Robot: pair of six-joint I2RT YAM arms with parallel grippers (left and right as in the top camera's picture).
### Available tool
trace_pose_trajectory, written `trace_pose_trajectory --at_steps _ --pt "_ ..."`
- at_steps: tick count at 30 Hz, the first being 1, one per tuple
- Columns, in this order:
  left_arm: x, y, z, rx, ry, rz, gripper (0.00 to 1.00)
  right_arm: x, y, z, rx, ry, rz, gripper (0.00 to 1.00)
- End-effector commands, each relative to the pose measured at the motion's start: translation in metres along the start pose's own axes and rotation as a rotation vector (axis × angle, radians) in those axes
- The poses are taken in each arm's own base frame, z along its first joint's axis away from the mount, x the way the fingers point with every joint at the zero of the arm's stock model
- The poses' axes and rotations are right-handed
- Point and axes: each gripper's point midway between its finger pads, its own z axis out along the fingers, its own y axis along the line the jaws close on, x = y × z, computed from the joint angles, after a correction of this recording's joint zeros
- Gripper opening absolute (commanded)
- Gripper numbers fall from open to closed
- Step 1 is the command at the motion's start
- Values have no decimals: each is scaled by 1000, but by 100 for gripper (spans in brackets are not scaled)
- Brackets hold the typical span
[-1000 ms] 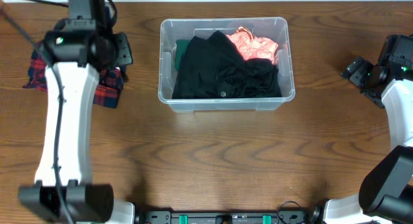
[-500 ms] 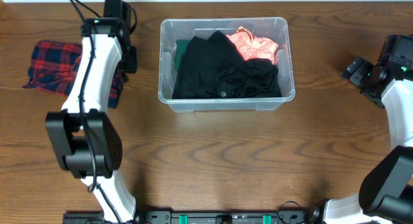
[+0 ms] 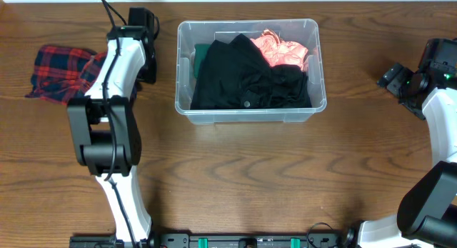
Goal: Pack container
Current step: 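Open the left gripper and move it to the red plaid shirt, then grasp the red plaid shirt with the left gripper and lift it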
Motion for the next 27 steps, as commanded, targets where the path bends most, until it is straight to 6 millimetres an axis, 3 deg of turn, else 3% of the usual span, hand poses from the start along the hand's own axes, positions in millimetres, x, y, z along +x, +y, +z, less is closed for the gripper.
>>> trace_pose_trajectory --at_steps 1,5,13,23,25,27 --pt "5 1 14 -46 33 45 77 -7 1 -5 -5 -21 15 99" --pt "6 -3 25 -52 49 53 77 -7 1 -5 -5 -21 15 99" --pt "10 14 40 -200 83 66 77 -7 1 -5 -5 -21 15 99" --pt "11 10 58 -236 98 70 76 -7 1 -5 -5 -21 15 99" --pt "10 14 57 -263 93 50 71 -7 1 -5 -5 -21 15 99" --pt "10 19 55 -293 92 32 55 -7 1 -5 -5 -21 15 99"
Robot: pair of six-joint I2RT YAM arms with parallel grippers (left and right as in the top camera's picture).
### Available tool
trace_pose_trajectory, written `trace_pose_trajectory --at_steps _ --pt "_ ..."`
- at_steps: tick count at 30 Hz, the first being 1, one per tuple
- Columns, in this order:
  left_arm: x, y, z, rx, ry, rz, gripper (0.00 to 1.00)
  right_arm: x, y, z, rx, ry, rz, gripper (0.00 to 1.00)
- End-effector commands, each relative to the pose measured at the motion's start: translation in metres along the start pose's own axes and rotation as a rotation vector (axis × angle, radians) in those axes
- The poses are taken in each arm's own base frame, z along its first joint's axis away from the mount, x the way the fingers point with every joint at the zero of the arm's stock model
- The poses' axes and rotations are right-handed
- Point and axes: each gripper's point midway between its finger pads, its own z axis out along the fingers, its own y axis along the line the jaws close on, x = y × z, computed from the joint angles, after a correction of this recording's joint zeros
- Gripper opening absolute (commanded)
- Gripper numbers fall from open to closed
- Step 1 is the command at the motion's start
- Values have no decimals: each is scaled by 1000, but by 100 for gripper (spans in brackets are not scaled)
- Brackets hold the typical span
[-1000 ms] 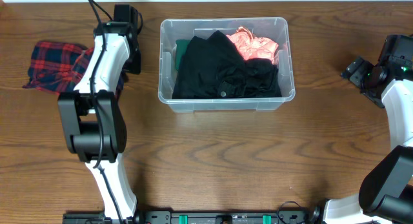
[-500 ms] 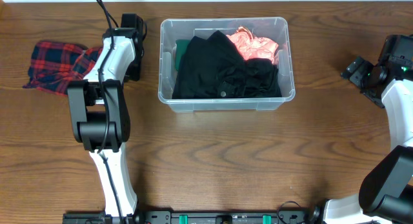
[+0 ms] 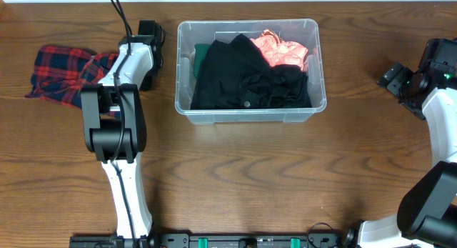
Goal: Pack container
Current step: 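Grasp the red plaid shirt with the left gripper and lift it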
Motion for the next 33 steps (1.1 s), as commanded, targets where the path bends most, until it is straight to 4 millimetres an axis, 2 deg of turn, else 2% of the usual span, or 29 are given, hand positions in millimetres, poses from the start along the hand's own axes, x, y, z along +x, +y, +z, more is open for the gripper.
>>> trace_pose_trajectory --at_steps 1,6,8,11,16,19,22,23,27,30,33 --pt "7 6 11 -74 34 -17 47 -7 1 -5 -5 -21 16 99" --pt "13 11 10 -99 54 -29 15 -7 1 -5 -5 -21 16 99" --pt "17 17 7 -129 65 -62 8 -7 1 -5 -5 -21 15 99" --pt "22 29 -5 -147 73 -122 6 -7 1 -5 -5 -21 16 99" --pt "29 46 -38 -74 55 -242 6 -7 1 -5 -5 -21 16 99" --pt "28 63 -69 -17 1 -293 6 -7 1 -5 -5 -21 16 99" --pt "29 89 -108 33 -84 -365 6 -7 1 -5 -5 -21 16 99" --pt "30 101 -125 49 -121 -394 6 -7 1 -5 -5 -21 16 99" --pt "41 132 -171 95 -225 -472 6 -7 1 -5 -5 -21 16 99" --pt "53 147 -206 172 -308 -521 6 -7 1 -5 -5 -21 15 99" --pt "65 152 -232 257 -364 -540 6 -7 1 -5 -5 -21 15 99"
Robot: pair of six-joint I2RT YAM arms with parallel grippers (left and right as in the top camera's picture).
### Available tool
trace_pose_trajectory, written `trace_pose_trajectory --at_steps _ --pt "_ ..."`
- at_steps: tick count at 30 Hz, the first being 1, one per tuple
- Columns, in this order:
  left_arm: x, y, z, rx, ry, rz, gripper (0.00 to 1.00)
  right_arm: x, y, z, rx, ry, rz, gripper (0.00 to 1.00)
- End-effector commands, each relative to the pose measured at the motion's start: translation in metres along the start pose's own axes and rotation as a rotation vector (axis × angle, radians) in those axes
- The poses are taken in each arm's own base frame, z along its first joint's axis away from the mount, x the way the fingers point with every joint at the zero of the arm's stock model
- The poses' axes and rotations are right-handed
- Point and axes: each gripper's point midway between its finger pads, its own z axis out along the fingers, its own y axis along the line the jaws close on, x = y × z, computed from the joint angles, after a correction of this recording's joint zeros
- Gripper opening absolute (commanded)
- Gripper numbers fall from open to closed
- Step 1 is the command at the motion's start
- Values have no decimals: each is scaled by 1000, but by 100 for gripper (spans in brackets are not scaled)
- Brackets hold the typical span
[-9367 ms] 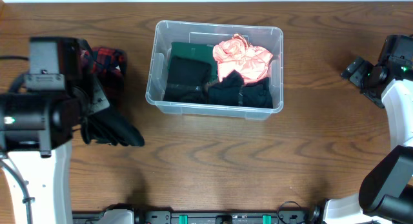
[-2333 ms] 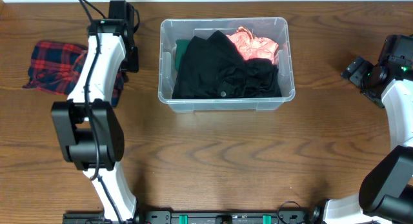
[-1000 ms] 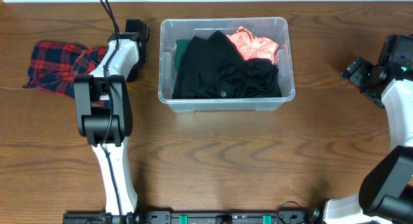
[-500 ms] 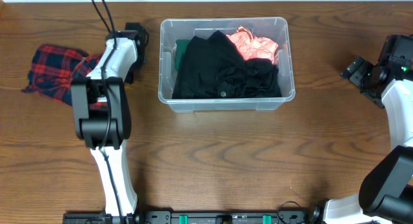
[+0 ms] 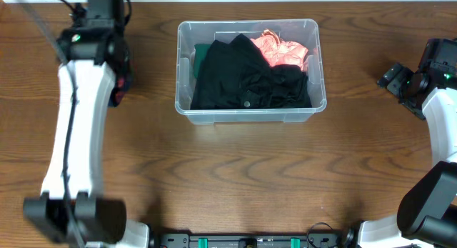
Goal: Pack container
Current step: 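Grasp the red plaid shirt with the left gripper and lift it, then carry the red plaid shirt right and lower it into the container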
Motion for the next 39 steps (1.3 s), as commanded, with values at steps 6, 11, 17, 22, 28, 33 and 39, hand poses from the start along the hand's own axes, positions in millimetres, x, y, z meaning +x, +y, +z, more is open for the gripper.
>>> trace_pose_trajectory --at_steps 6,11,17,22,28,33,39 --pt "2 -1 -85 237 -137 -53 6 -7 1 -5 -6 -21 15 99" --pt "-1 -19 -131 329 -238 -9 6 -7 1 -5 -6 -21 15 99" --pt "-15 -45 -186 471 -362 45 6 -7 1 -5 -6 -21 15 99" --pt "-23 -55 -226 565 -449 52 6 -7 1 -5 -6 -21 15 99" --pt "-16 -80 -236 615 -440 95 6 -7 1 -5 -6 -21 15 99" --pt "-9 -122 -226 638 -371 118 6 -7 1 -5 -6 -21 16 99" --pt "-6 -158 -204 611 -296 77 6 -7 1 -5 -6 -21 15 99"
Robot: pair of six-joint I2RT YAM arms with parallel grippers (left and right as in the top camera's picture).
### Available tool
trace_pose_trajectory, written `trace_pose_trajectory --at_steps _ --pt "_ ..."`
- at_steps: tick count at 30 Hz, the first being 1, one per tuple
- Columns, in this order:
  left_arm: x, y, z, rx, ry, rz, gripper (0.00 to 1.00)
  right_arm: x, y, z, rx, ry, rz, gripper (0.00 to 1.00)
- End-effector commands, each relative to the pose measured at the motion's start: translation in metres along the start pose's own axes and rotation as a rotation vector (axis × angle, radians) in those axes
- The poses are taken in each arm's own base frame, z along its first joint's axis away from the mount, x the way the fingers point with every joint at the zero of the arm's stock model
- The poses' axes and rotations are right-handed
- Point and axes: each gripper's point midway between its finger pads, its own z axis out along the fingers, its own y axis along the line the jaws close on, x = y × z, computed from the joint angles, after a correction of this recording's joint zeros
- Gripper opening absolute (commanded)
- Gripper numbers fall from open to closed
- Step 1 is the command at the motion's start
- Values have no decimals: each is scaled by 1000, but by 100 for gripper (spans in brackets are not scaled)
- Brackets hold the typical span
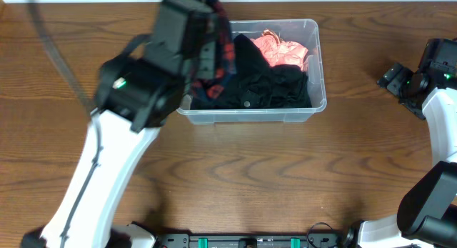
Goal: Pack container
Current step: 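Carry the red plaid shirt right and lower it into the container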
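A clear plastic container (pixel 315 105) stands at the table's back middle. In it lie a black garment (pixel 268 83) and a pink one (pixel 282 51). My left arm is raised high, close to the camera, over the container's left end. A red plaid shirt (pixel 227 51) hangs from my left gripper (pixel 207 44) over that end. The arm's housing hides the fingers. My right gripper (pixel 392 76) rests at the far right, holding nothing; its jaws are too small to read.
The wooden table (pixel 250 176) stretches out in front of the container. My raised left arm (pixel 128 98) hides the container's left wall and the table behind it. The right arm (pixel 443 112) stands along the right edge.
My left arm was over the table's far left with a bit of plaid under it. Now it is raised over the container's left end with the plaid shirt hanging from it.
First the plaid shirt lay crumpled at the table's left, with my left gripper between it and the container. My arm then covered the shirt at the far left. Now the shirt is off the table and hangs over the container. The right arm never moved.
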Motion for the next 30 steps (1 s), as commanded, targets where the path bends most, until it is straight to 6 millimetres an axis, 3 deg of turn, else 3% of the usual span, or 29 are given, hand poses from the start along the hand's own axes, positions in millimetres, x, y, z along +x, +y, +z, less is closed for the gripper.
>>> trace_pose_trajectory --at_steps 1,12,23,30 --pt "-8 1 4 -44 -27 -89 6 -7 1 -5 -5 -21 15 99" --pt "-4 1 6 -68 -18 -163 6 -7 1 -5 -5 -21 15 99" --pt "10 7 -11 -86 46 -127 6 -7 1 -5 -5 -21 15 99" --pt "14 1 8 -101 81 -112 6 -7 1 -5 -5 -21 15 99"
